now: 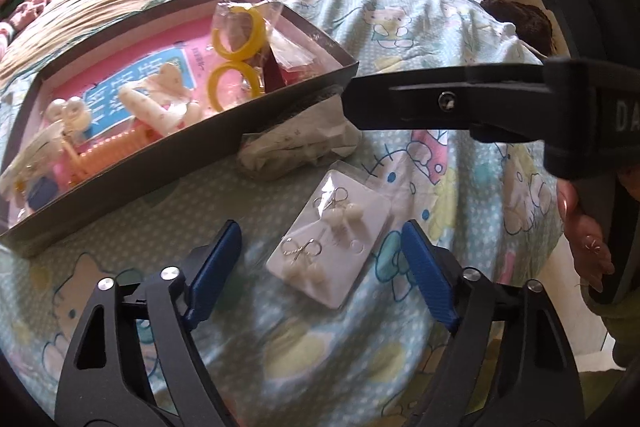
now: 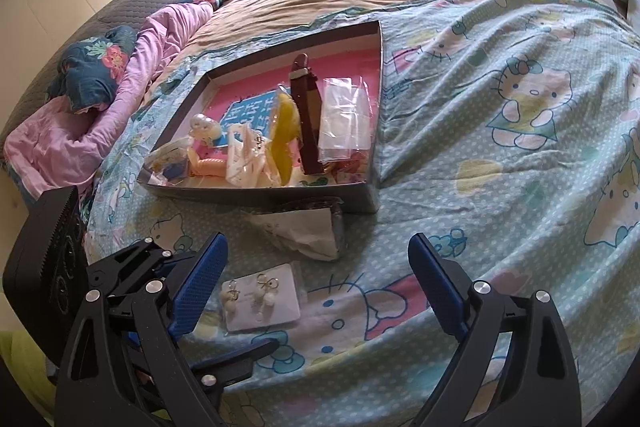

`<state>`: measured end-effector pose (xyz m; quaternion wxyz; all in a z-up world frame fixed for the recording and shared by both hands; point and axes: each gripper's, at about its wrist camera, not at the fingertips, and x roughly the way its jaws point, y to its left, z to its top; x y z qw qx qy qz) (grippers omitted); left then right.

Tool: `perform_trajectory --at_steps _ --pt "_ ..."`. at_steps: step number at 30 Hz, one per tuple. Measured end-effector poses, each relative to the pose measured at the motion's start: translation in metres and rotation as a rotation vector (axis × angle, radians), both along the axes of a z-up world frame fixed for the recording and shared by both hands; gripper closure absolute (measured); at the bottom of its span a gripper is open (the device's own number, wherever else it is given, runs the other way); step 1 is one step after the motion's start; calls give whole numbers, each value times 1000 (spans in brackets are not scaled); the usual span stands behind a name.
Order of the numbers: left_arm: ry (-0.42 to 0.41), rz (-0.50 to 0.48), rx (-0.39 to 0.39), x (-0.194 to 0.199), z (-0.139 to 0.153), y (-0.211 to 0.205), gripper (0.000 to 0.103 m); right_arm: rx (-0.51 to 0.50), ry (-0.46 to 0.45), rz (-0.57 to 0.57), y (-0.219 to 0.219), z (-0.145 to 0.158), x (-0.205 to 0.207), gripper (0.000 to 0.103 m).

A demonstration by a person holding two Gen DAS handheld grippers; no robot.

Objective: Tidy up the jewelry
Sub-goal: 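Grasp the white earring card with the left tool while the right tool grasps the clear tissue bag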

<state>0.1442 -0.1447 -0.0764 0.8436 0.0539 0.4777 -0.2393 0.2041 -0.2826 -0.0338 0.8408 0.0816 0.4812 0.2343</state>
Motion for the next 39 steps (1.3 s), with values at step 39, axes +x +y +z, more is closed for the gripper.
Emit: perform_trajectory --at_steps 39 --pt "-95 285 -24 -24 45 119 61 -51 -36 88 58 -5 -2 32"
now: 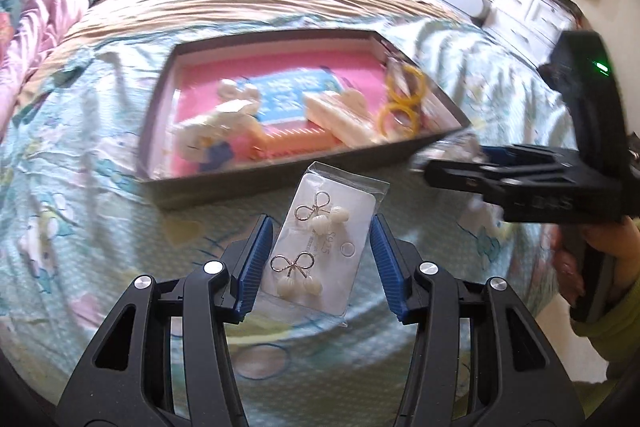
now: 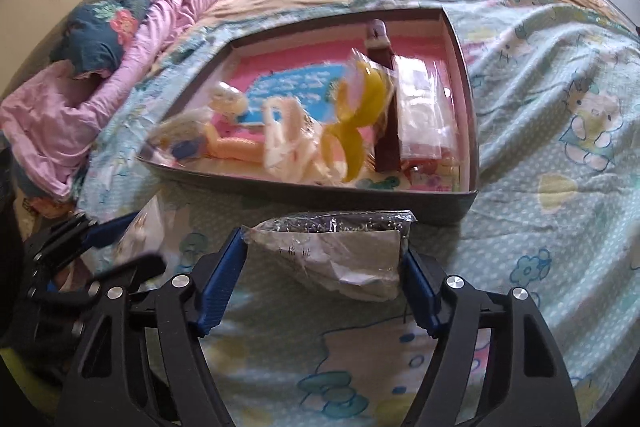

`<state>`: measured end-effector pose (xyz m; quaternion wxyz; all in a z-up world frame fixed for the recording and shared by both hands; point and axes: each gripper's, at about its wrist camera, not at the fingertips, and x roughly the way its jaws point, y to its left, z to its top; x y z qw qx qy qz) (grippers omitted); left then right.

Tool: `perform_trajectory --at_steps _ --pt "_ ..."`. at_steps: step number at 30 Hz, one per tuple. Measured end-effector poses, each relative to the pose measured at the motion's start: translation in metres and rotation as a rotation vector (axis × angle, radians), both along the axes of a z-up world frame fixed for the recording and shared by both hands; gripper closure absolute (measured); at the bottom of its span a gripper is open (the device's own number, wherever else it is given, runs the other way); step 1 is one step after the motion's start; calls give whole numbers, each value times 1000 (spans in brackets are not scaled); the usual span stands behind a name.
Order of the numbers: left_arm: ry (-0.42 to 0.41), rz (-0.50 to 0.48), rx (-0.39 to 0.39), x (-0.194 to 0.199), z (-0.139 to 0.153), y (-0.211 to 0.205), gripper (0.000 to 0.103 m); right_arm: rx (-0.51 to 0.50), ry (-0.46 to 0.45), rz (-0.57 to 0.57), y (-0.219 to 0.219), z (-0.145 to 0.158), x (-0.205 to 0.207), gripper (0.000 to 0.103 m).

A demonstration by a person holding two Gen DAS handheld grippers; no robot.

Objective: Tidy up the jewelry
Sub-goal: 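Grasp the white earring card with the left tool while the right tool grasps the clear tissue bag, then carry the earring card and tissue bag into the box and open both tools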

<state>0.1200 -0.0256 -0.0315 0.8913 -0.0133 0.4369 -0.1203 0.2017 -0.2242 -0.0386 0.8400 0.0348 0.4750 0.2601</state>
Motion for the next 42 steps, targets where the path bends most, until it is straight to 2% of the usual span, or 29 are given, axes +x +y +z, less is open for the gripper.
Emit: perform_trajectory --at_steps 7,18,29,42 --pt "-25 77 -6 10 17 25 61 34 -79 -1 -2 34 -2 32" --pt "-63 115 -9 32 40 31 61 42 -146 -29 -6 54 11 32" --pt "-80 87 -8 54 48 11 61 29 -189 -85 -26 63 21 32" --pt "-46 59 4 77 33 -6 61 -6 -186 -89 -32 52 26 32"
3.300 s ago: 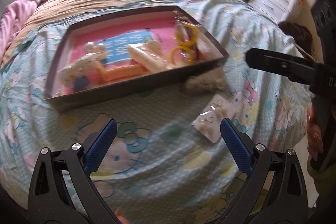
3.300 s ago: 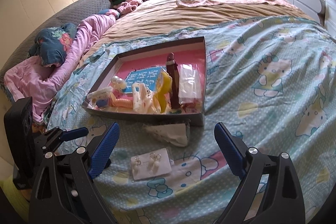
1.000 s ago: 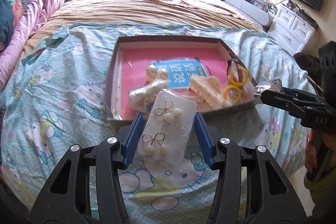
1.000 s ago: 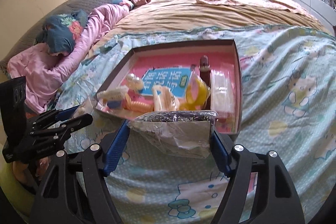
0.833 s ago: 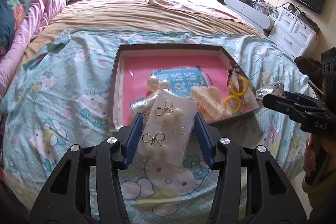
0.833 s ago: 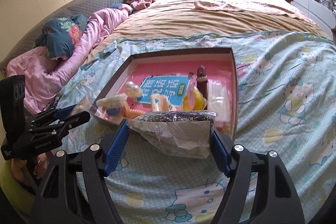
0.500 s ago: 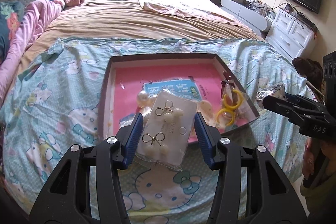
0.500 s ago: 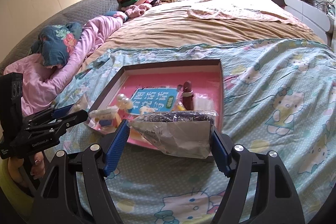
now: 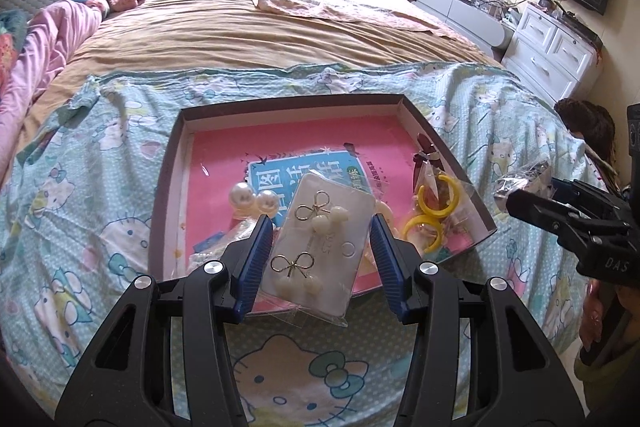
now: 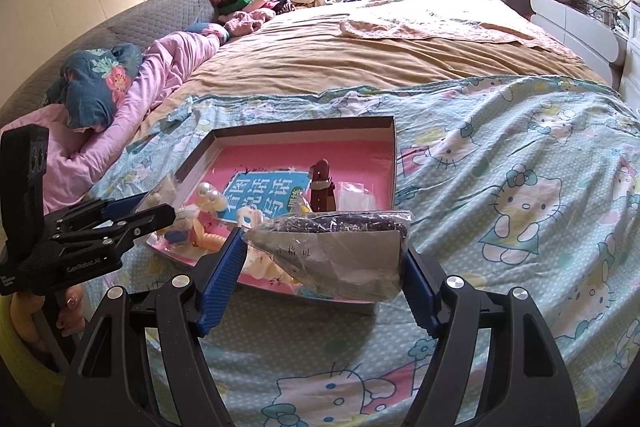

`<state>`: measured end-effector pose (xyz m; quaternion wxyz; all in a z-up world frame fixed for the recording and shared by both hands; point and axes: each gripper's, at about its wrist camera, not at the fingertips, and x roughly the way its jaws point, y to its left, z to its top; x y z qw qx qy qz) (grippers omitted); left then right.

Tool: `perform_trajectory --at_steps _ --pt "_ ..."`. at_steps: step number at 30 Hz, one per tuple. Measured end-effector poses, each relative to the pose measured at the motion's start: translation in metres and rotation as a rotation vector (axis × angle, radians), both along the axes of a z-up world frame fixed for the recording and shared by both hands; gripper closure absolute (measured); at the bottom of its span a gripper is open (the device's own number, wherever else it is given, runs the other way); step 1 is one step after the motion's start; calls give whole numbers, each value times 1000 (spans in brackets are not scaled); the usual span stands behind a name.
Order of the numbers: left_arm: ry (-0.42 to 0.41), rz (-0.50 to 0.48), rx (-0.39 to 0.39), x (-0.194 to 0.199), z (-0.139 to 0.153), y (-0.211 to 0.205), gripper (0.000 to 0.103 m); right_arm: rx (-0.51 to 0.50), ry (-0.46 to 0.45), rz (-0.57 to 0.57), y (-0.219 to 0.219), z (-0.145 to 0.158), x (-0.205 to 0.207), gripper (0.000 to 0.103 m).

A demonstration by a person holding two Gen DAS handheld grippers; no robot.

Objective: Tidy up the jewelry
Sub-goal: 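Carry the earring card and tissue bag into the box and open both tools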

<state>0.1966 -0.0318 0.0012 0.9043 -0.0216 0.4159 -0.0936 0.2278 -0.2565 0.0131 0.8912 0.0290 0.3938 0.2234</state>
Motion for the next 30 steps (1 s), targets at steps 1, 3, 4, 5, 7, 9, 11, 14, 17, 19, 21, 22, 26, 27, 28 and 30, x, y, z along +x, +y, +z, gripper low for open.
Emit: perform_trajectory --at_steps 1,3,4,5,7,9,11,14,17,19,21,22,26,27,28,30 --pt "6 -1 1 2 -2 -1 61 -5 3 5 1 -1 0 32" --pt "14 -2 2 5 -5 -1 61 -14 8 13 3 -4 -1 32" --pt "19 -3 4 6 -8 -2 61 -18 12 19 5 -6 -1 32" --pt "24 -3 6 7 -10 -3 61 -23 17 26 6 -9 -1 32" --pt "32 -3 6 10 -13 -3 61 -32 26 34 9 -13 -1 32" --pt "39 0 9 12 -17 -2 61 -40 32 43 12 -16 -1 32" --pt "47 2 8 14 -19 -2 61 -48 38 52 16 -20 -1 32" --pt "56 6 9 18 -23 -1 61 -60 48 68 21 -25 0 32" --pt "65 9 13 21 -27 0 61 -78 53 81 28 -30 2 31" --pt "68 14 14 22 -28 2 61 -88 58 86 31 -34 5 31" --pt "70 17 16 23 -30 4 61 -92 63 92 34 -38 7 31" --pt "71 19 17 23 -30 4 61 -93 64 94 35 -40 8 32" --pt "69 21 22 25 -30 5 61 -99 60 102 42 -44 14 31" --pt "68 21 25 25 -30 6 61 -104 56 103 44 -45 16 31" --pt "67 22 25 26 -30 6 61 -106 53 106 46 -46 18 31" --pt "67 23 25 26 -30 7 60 -109 49 112 50 -47 22 31"
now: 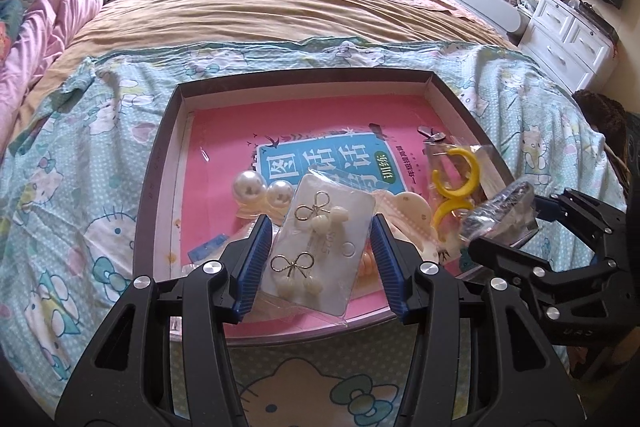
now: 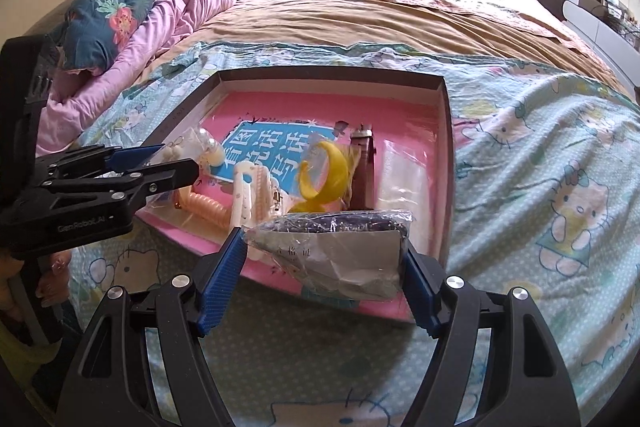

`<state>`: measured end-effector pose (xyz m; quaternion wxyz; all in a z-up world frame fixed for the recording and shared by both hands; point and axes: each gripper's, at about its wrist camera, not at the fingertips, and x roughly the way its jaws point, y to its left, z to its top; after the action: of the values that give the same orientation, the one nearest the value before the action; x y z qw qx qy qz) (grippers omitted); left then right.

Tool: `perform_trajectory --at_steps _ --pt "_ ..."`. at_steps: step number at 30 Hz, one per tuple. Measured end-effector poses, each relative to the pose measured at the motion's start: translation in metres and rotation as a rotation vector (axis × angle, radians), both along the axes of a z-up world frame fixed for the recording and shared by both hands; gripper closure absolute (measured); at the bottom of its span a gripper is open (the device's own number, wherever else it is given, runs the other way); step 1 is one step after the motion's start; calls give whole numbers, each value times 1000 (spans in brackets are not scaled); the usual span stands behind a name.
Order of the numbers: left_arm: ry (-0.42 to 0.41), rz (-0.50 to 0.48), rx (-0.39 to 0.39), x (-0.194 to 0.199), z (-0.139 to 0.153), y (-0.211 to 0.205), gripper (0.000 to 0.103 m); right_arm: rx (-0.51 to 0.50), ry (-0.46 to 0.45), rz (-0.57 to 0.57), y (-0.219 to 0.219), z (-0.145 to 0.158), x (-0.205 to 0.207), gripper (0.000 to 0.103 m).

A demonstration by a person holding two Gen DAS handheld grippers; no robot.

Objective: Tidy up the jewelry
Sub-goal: 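Carry the earring card and tissue bag into the box and open both tools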

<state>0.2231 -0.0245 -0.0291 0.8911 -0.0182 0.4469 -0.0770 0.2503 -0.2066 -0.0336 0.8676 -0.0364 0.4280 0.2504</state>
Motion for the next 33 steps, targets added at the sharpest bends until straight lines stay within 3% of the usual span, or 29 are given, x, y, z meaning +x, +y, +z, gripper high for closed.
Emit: perform_trajectory --at_steps 6,10,33 --pt "-3 11 -3 0 2 6 59 -15 -23 15 10 0 10 31" --pt "-5 16 0 0 3 8 52 -22 -22 23 15 -1 12 31" --pt "-15 26 -10 -8 11 11 52 -34 -14 -27 5 -2 6 30"
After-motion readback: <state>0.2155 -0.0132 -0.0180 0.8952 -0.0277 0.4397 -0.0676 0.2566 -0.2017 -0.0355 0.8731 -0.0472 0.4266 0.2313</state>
